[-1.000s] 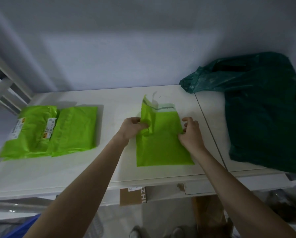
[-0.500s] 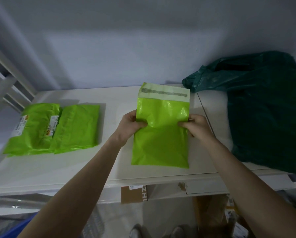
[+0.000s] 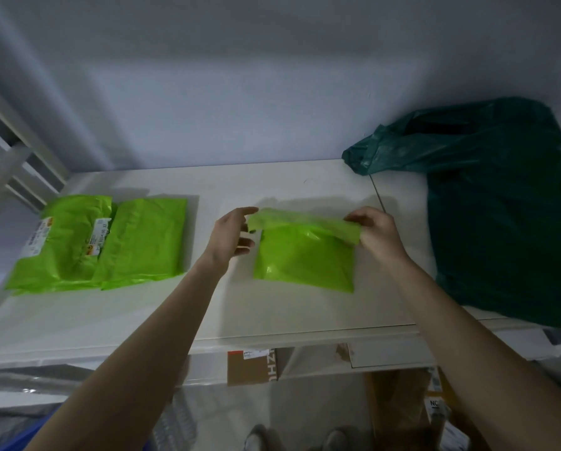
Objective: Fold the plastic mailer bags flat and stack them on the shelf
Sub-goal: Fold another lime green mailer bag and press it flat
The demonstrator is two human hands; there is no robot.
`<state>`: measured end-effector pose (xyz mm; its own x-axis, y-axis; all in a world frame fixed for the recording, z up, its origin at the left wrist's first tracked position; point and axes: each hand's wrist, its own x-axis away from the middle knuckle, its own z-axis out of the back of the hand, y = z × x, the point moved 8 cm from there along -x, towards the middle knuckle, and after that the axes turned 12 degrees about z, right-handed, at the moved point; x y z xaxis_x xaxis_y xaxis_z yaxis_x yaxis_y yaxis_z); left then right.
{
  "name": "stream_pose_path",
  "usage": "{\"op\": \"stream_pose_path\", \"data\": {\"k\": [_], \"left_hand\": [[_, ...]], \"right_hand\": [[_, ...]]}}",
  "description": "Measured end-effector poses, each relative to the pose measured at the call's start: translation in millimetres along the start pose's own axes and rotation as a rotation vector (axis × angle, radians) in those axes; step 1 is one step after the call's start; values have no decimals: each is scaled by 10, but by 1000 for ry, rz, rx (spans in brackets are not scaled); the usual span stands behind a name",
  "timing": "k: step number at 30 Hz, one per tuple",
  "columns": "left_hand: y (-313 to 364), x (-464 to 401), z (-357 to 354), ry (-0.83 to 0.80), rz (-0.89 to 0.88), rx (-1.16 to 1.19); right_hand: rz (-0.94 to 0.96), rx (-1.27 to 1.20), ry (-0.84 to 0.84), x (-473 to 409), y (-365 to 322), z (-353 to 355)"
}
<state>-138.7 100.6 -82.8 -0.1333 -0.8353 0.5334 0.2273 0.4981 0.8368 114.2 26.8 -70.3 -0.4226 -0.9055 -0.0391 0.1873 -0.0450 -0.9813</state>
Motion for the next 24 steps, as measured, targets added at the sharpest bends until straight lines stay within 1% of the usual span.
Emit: {"op": "stream_pose_path", "data": {"k": [2, 3, 5, 8, 12, 14, 17, 19, 24], "left_hand": [[-45, 34, -94, -134, 91, 36], [-52, 33, -135, -174, 105, 35], [-51, 28, -191, -200, 105, 30], [-23, 29, -238, -157, 50, -11], [-48, 8, -282, -121, -12, -50], [-57, 0, -308, -126, -38, -64], [-71, -16, -316, -118, -69, -42], [-72, -17, -318, -115, -89, -46], [-99, -49, -271, -85, -117, -80]], "right_hand": [[29, 23, -17, -8, -6, -1], [31, 35, -23, -17, 10, -6], [20, 59, -24, -43, 71, -4], [6, 90, 8, -49, 150, 28], [-31, 150, 161, -5, 184, 170], [-97, 189, 137, 11, 229, 162], [-165, 108, 105, 54, 285, 117], [-150, 87, 96, 114, 245, 96], [-4, 231, 6, 266, 120, -4]]}}
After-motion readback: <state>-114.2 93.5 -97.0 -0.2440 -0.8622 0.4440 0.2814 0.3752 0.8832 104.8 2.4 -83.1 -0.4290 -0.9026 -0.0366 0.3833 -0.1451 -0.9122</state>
